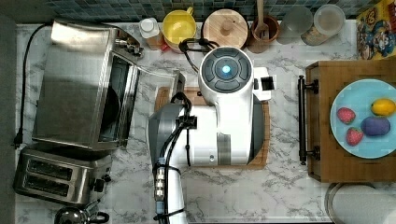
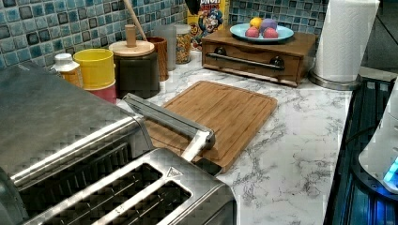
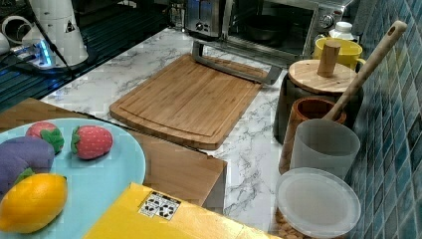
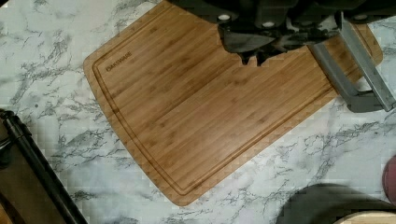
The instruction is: Close the oven.
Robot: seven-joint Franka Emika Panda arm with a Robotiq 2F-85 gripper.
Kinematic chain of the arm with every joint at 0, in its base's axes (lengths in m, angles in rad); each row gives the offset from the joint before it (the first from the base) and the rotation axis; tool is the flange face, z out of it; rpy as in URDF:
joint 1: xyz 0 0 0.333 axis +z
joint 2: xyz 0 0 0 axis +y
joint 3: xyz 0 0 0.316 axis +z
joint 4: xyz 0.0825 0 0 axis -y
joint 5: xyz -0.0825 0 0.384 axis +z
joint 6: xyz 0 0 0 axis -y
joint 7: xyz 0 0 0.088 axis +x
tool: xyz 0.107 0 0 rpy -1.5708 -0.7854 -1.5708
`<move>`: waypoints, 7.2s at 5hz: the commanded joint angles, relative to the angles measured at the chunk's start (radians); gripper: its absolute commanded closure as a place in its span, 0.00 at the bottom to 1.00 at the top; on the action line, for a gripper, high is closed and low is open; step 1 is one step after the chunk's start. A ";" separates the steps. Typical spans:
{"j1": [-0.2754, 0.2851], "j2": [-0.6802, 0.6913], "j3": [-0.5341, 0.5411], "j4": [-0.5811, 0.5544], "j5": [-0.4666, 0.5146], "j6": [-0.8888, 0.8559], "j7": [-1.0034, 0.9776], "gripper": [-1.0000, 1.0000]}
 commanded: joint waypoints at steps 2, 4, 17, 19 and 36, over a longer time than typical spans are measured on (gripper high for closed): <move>0.009 -0.131 0.008 -0.261 0.049 0.226 -0.196 1.00; -0.015 -0.134 -0.041 -0.371 0.284 0.313 -0.501 1.00; 0.052 0.252 0.072 -0.370 1.265 0.621 -1.398 1.00; 0.064 0.285 0.078 -0.335 1.335 0.587 -1.432 1.00; 0.162 -0.080 0.297 -0.129 0.043 0.579 -0.119 1.00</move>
